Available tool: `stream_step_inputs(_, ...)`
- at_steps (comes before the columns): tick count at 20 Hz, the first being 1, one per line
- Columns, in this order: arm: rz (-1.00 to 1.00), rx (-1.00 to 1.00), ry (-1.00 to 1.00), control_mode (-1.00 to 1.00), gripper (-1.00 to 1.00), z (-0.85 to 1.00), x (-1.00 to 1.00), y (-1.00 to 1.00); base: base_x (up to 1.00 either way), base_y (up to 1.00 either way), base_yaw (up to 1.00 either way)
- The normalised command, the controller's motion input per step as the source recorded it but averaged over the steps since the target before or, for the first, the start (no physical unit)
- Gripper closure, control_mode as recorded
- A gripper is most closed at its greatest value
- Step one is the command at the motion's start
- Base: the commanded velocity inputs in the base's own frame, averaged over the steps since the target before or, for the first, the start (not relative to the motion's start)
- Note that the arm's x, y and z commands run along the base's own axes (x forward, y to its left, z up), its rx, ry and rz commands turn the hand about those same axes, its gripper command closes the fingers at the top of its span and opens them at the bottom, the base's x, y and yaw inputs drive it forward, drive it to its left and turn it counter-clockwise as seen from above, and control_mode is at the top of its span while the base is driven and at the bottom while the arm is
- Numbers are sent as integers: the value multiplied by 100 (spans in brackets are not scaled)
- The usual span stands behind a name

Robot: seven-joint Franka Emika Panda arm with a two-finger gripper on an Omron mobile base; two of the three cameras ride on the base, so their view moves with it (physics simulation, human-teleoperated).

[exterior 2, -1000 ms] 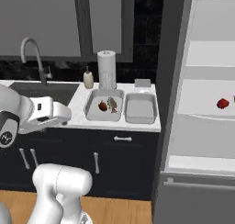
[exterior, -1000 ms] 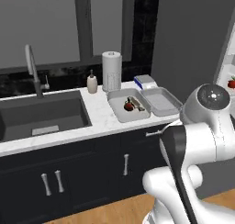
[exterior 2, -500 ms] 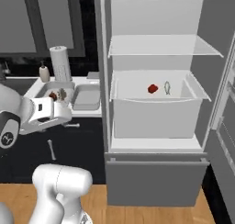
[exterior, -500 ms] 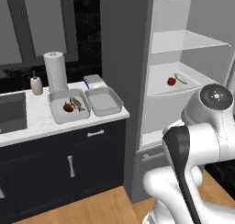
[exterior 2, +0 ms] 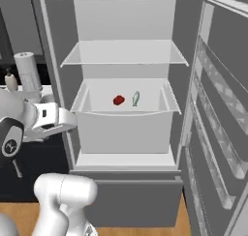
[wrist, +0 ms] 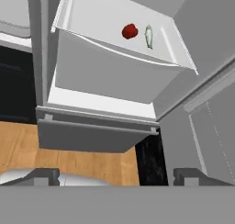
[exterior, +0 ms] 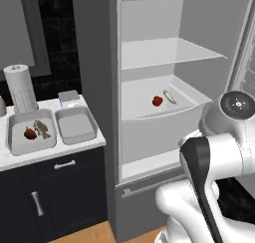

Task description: Place one bell pepper and one fish in each tupperware on the nearby counter, to pack two identical lunches.

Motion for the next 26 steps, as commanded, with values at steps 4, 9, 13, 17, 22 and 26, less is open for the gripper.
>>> stream_step_inputs(4,0,0,0,100,-100,0,0,0,88,-18,0)
stream_step_inputs(9,0,0,0,100,-100,0,0,0,70,-46,0)
stream_step_inputs(13,0,0,0,-100,-100,-5,6,-11,26,-48,0)
stream_step_inputs(17,0,0,-3,-100,-100,-37,41,-6,0,0,0)
stream_step_inputs(22,0,1,-6,-100,-100,-55,78,14,0,0,0)
stream_step_inputs(26,-8,11,-17,-100,-100,-77,46,26,0,0,0)
